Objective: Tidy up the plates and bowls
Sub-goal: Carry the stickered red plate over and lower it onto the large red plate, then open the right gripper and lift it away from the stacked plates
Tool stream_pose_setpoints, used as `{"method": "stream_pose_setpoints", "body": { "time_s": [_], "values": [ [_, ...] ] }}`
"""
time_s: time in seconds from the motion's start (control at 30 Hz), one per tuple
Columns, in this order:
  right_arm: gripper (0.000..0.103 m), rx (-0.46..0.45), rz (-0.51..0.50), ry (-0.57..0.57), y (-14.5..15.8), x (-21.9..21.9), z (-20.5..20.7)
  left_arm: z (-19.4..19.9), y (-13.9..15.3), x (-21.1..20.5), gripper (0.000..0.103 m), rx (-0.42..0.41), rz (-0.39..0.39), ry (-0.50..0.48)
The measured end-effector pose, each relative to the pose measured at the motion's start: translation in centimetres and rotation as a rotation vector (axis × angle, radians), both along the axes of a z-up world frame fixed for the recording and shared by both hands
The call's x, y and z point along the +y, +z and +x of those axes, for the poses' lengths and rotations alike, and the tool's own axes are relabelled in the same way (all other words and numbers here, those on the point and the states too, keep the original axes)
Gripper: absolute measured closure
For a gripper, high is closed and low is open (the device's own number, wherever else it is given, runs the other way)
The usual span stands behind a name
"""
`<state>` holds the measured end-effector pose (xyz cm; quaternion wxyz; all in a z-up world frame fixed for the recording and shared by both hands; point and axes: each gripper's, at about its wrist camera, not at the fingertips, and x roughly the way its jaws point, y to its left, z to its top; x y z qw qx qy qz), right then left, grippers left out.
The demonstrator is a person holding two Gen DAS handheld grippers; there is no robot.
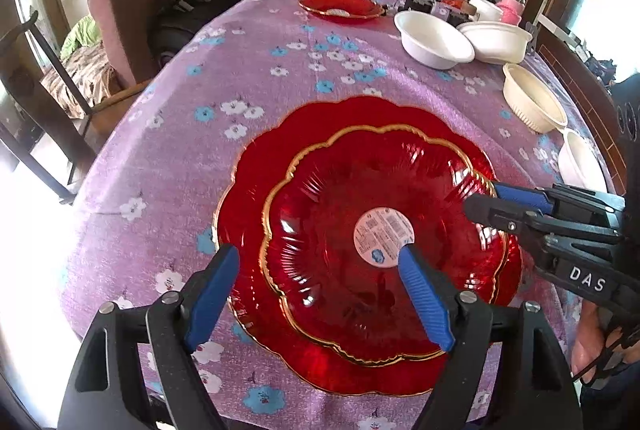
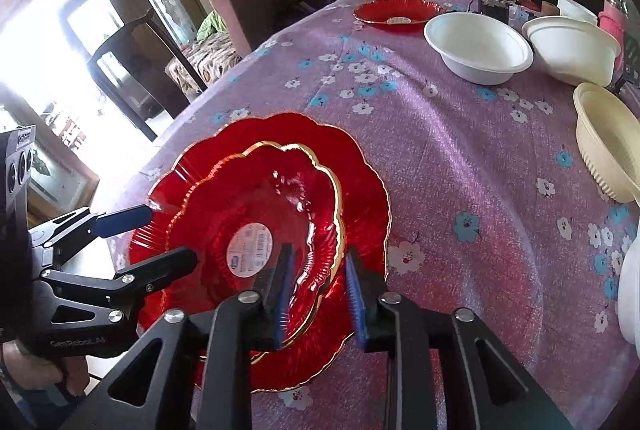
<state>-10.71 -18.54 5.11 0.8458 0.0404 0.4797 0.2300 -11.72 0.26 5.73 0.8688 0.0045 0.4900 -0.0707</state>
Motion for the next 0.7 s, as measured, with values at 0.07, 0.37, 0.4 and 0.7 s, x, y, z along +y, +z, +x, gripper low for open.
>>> {"method": "stream_pose_setpoints", "body": {
  "time_s": [0.07, 0.37, 0.4, 0.7],
  "values": [
    [0.064, -0.01, 0.002, -0.007, 0.2, -0.2, -0.1, 0.0, 0.2, 0.2, 0.017, -0.01, 0.015, 0.013],
    [0.063, -0.029, 0.052, -0.027, 0.9, -1.5, -0.4, -0.2, 0.4, 0.8, 0.016, -0.02, -0.013, 0.028],
    [0.063, -0.031, 0.056, -0.029, 1.0, -1.6, -0.4, -0.2, 0.5, 0.7, 0.016, -0.028, -0.015, 0.026],
    [0.063, -0.043, 0.089, -0.069, 1.5, -3.5, -0.4, -0.4, 1.0, 0.3, 0.016, -0.046, -0.027, 0.022]
  ]
}}
